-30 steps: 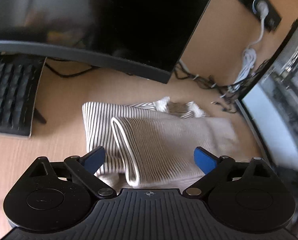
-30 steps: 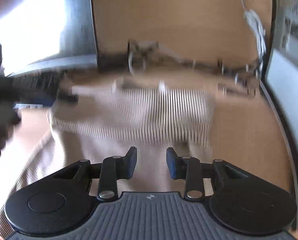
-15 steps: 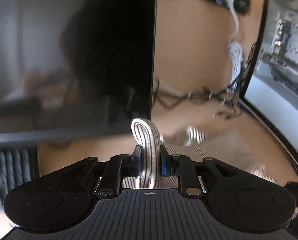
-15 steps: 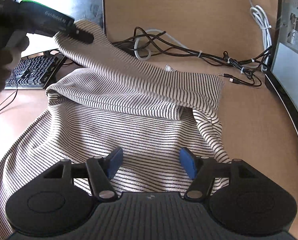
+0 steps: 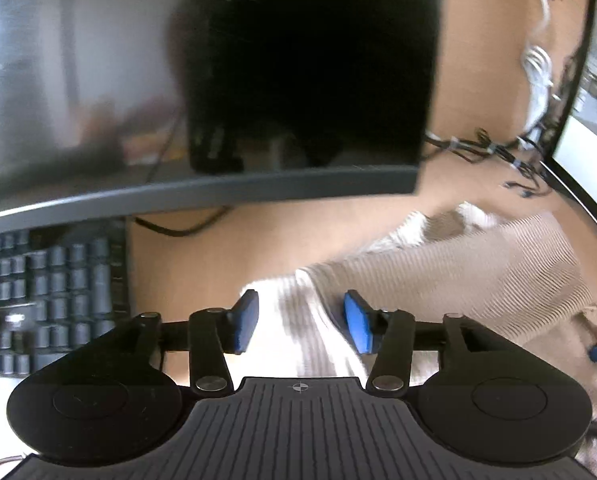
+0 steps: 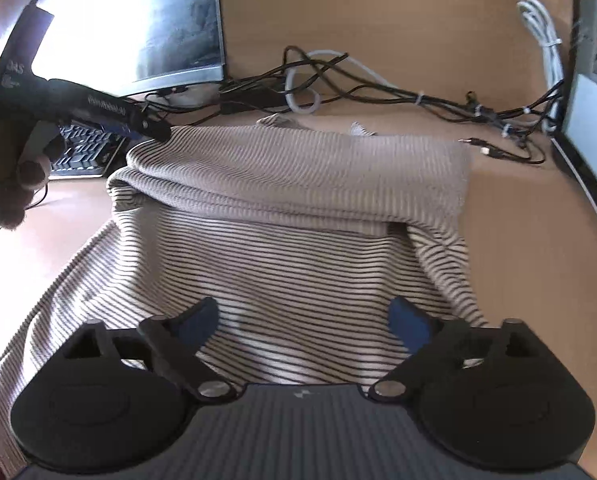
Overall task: Fold clothes
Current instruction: 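Press the folded shirt flat with both open tools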
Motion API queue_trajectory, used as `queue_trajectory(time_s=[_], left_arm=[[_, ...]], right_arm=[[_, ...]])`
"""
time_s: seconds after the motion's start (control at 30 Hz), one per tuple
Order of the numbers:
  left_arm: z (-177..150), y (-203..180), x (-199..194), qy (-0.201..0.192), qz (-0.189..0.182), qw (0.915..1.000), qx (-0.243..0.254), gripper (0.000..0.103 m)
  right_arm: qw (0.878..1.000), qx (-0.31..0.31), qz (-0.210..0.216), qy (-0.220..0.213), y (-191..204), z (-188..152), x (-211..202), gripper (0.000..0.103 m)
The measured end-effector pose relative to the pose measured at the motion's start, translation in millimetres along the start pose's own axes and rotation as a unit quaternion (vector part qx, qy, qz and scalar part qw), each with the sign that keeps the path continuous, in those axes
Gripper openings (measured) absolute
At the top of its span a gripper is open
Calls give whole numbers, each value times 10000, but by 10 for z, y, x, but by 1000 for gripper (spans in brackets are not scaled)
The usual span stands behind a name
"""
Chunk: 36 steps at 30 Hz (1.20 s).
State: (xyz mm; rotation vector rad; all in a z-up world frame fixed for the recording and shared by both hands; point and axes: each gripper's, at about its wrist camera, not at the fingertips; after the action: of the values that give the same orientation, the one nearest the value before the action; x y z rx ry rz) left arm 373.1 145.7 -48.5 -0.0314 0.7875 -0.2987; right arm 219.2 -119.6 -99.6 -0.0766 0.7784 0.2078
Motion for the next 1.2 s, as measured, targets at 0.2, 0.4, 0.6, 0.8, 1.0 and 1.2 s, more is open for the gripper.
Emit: queue_trajectory(time_s=[0.2, 0.4, 0.6, 0.8, 1.0, 1.2], left_arm=[[-15, 73, -364, -199, -613, 9973, -366, 59], [-82, -125, -246, 79, -1379, 9890, -529, 62], [-124, -173, 133, 390, -1292, 9891, -586, 62], [-90, -68, 175, 459, -960, 9924, -614, 64], [-35, 7, 117, 306, -1254, 9883, -814, 61], [-95, -92, 282, 541, -934, 9932, -433, 49]], right_arm=[[9988, 441, 183, -113, -132, 261, -62, 95], [9978, 113, -310, -573, -182, 673, -6, 80], [9979, 105, -625, 102, -300, 720, 586, 60], [9980, -10, -627, 69, -326, 740, 542, 60], [9956, -202, -900, -190, -317, 902, 539, 59], [9962, -28, -862, 68, -395, 875, 733, 58]])
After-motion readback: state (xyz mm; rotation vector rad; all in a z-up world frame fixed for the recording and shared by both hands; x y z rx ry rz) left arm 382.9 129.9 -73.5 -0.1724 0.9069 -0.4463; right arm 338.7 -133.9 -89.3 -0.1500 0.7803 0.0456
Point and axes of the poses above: each gripper's, at about its wrist camera, not at the fingertips, and x roughly the way its jaws point, y to its left, z to its top, and after that the axes turned 9 degrees about -z, right-handed
